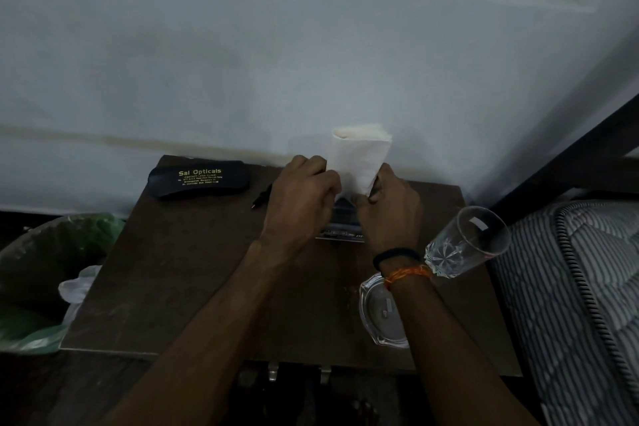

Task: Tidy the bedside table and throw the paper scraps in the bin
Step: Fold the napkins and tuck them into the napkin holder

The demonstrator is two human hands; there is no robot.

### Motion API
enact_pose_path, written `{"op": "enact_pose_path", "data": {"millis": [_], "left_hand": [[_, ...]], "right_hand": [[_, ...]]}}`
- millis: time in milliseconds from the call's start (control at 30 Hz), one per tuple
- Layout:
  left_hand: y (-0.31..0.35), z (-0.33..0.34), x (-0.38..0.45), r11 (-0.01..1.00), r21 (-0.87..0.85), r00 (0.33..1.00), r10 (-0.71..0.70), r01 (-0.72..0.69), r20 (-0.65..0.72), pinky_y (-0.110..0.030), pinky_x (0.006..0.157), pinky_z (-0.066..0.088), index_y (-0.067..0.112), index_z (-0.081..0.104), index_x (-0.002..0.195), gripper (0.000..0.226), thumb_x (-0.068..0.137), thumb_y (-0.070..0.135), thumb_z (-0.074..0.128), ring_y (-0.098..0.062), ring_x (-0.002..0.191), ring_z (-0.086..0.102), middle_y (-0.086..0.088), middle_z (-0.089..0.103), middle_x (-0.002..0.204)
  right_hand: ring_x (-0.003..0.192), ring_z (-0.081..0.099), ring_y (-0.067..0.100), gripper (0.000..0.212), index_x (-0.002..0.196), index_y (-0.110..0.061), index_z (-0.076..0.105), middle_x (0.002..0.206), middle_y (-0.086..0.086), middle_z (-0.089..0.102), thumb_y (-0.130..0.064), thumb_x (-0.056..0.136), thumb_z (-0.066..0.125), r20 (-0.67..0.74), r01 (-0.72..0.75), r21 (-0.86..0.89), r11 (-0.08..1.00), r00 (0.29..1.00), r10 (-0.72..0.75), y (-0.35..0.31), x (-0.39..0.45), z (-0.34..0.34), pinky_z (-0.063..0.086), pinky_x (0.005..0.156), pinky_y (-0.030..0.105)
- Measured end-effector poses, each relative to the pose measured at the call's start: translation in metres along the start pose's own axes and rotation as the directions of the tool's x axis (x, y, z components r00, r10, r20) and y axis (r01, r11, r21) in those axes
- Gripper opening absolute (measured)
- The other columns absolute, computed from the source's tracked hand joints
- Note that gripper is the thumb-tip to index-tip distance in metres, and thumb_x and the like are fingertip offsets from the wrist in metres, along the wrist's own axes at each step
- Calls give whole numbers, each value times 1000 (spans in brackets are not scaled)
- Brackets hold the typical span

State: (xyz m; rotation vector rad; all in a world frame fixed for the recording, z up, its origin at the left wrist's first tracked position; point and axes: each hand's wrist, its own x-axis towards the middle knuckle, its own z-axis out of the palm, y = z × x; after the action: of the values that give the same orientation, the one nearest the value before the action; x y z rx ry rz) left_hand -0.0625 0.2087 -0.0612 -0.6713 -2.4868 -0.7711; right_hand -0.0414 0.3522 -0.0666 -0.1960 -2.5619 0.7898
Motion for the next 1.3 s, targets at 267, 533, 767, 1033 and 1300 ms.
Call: {"op": "enact_pose_path", "data": {"millis": [267,533,767,1033,1300], "left_hand": [[1,6,-2,998,45,999,-44,43,21,-37,54,47,12,70,73,8,68,6,71,-30,73,54,-9,63,77],[-8,7,-2,997,-70,996,-16,22,91,-34,64,44,13,70,78,4,75,15,67,-27,89,50,-8,62,90],[-9,-11,-1,924,-376,997,-77,72,2,-38,59,43,7,44,79,28,73,-1,70,-20,70,50,-3,51,77],[-9,-9,0,927,-354,991,-134,123,-6,-43,60,50,15,36,83,37,78,3,71,-19,67,58,-6,56,75],[-10,-8,-1,944,-311,994,-111,113,23,-43,60,49,15,38,85,36,76,4,71,-17,64,57,-2,55,72]], "right_hand": [[79,57,22,23,86,-16,57,82,0,62,-11,70,73,40,17,-36,999,999,-16,3,4,2,42,61,27],[59,54,9,25,65,-21,54,63,-6,60,-16,78,75,45,-16,106,994,999,11,-1,5,-15,35,51,10],[67,63,13,12,71,-11,67,69,-1,69,-16,75,77,40,-80,142,987,996,75,-1,8,-17,47,58,18],[69,66,16,12,76,-10,70,72,2,72,-19,74,79,39,-70,99,993,997,66,5,9,-14,57,66,34],[75,69,13,14,87,-16,76,79,-1,75,-12,74,78,74,-53,129,990,996,44,0,5,-14,57,71,26]]}}
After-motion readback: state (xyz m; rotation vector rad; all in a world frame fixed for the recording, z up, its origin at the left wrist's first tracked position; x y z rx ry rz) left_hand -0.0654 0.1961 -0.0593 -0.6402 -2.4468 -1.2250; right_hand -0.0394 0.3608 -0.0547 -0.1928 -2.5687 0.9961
